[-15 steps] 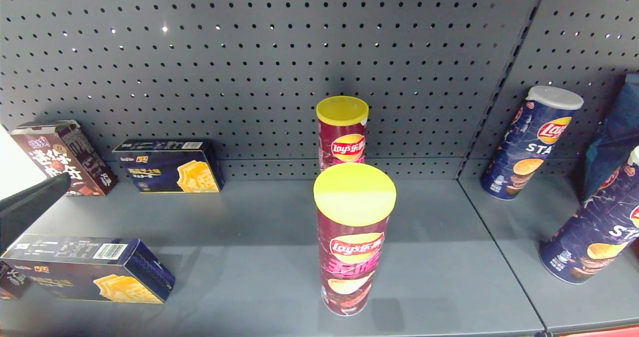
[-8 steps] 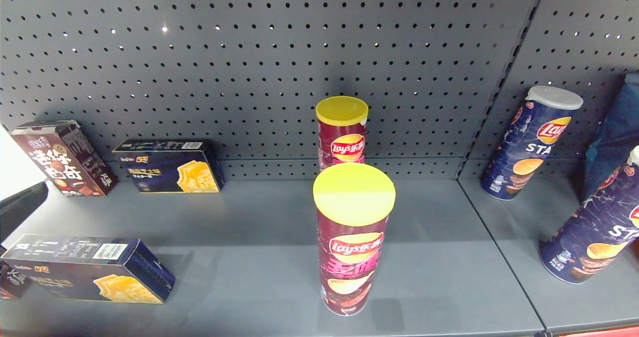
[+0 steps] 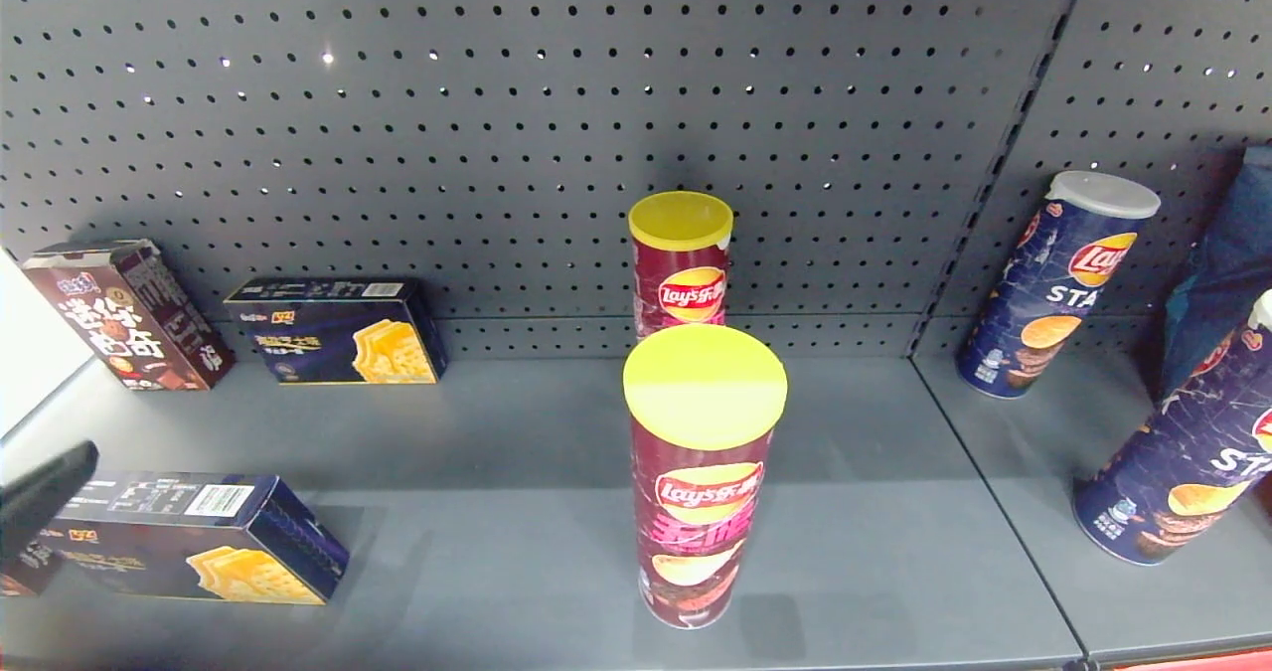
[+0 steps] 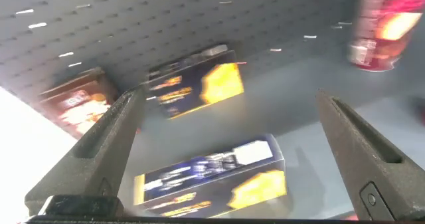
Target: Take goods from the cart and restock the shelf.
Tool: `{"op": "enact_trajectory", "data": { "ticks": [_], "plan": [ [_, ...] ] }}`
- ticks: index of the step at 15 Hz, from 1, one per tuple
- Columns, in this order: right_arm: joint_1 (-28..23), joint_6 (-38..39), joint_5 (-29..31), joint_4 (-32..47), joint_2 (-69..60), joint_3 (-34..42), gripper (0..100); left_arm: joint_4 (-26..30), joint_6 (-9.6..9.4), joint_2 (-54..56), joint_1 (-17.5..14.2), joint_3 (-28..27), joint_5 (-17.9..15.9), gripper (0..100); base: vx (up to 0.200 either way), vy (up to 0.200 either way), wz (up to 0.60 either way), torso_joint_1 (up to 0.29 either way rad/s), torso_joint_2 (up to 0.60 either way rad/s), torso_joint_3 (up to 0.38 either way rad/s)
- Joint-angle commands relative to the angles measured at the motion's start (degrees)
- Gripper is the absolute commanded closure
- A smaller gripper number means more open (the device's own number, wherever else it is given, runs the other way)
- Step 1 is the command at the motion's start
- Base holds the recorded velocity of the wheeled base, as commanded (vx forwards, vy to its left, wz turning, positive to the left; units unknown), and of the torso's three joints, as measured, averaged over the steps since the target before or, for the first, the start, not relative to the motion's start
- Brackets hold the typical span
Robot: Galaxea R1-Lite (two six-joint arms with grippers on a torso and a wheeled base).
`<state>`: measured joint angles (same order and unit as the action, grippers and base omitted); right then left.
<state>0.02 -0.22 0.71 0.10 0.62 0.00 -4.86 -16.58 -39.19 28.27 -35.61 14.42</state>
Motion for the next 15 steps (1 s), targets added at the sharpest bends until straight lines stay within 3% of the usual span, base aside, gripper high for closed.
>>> {"op": "enact_trajectory", "data": {
  "ticks": [1,3,4,5,7,8,9,10,11,12,13,14,15],
  "plan": [
    [0.0,0.0,0.0,0.0,-0.3,0.0,0,0.0,0.14,1.3,1.3,1.2,-0.9,0,0.000,0.000,0.00,0.000,0.00,0.000],
    [0.0,0.0,0.0,0.0,-0.3,0.0,0,0.6,0.50,1.8,0.5,2.6,-0.4,0,0.000,0.000,0.00,0.000,0.00,0.000],
    [0.0,0.0,0.0,0.0,-0.3,0.0,0,1.5,2.52,3.7,0.6,6.6,-0.9,0,0.000,0.000,0.00,0.000,0.00,0.000],
    [0.0,0.0,0.0,0.0,-0.3,0.0,0,1.3,5.77,5.7,2.0,11.5,-1.9,0,0.000,0.000,0.00,0.000,0.00,0.000],
    [0.0,0.0,0.0,0.0,-0.3,0.0,0,1.9,6.74,14.2,5.2,18.2,-4.7,0,0.000,0.000,0.00,0.000,0.00,0.000],
    [0.0,0.0,0.0,0.0,-0.3,0.0,0,2.2,6.74,22.2,-2.6,26.5,-6.4,0,0.000,0.000,0.00,0.000,0.00,0.000],
    [0.0,0.0,0.0,0.0,-0.3,0.0,0,-3.7,6.74,23.6,-11.3,33.9,-10.7,0,0.000,0.000,0.00,0.000,0.00,0.000],
    [0.0,0.0,0.0,0.0,-0.3,0.0,0,-5.2,6.74,24.5,-15.3,35.6,-18.9,0,0.000,0.000,0.00,0.000,0.00,0.000],
    [0.0,0.0,0.0,0.0,-0.3,0.0,0,-0.6,6.82,25.7,-17.4,35.6,-25.1,0,0.000,0.000,0.00,0.000,0.00,0.000],
    [0.0,0.0,0.0,0.0,-0.3,0.0,0,1.0,6.56,28.6,-21.6,35.6,-27.2,0,0.000,0.000,0.00,0.000,0.00,0.000],
    [0.0,0.0,0.0,0.0,-0.3,0.0,0,0.8,6.82,29.5,-25.6,35.6,-26.6,0,0.000,0.000,0.00,0.000,0.00,0.000],
    [0.0,0.0,0.0,0.0,-0.3,0.0,0,1.1,8.67,33.0,-30.6,35.6,-24.1,0,0.000,0.000,0.00,0.000,0.00,0.000],
    [0.0,0.0,0.0,0.0,-0.3,0.0,0,1.7,10.51,35.3,-31.3,35.6,-22.4,0,0.000,0.000,0.00,0.000,0.00,0.000]
  ]
}}
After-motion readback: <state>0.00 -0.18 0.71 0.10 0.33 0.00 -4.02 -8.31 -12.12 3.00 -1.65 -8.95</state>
